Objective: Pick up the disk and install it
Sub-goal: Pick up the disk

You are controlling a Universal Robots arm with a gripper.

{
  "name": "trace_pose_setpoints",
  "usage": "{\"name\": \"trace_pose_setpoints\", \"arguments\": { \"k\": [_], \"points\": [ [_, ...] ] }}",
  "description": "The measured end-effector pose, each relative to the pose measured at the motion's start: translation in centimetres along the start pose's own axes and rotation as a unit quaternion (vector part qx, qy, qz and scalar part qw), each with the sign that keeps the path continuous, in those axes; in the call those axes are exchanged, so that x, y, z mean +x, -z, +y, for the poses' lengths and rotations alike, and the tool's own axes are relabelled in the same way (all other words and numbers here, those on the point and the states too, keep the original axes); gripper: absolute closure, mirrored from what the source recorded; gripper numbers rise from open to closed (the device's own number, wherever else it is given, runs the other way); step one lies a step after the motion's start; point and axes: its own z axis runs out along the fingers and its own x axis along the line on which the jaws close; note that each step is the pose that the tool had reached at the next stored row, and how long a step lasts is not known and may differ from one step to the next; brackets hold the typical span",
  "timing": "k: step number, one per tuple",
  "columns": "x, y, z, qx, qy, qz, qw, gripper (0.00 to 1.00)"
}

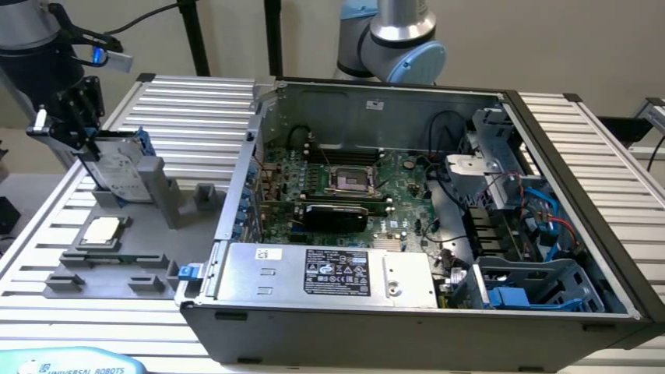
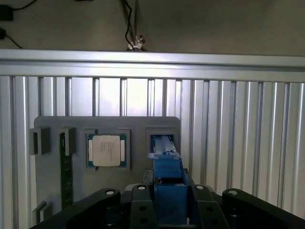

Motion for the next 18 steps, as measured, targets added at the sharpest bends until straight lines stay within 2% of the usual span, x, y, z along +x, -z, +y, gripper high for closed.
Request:
{"name": "trace_pose_setpoints", "arguments": {
  "k": [5,8,13,18],
  "points": [
    [0.0,0.04,0.0,0.0,0.0,0.0,1.0,0.67],
    [0.0,0.46,0.01,0.0,0.0,0.0,1.0,0.67],
    [0.0,2.03,0.02,0.0,0.0,0.0,1.0,0.67],
    [-0.1,4.31,-0.07,-0.0001,0.0,0.0001,1.0,0.67]
  ]
}}
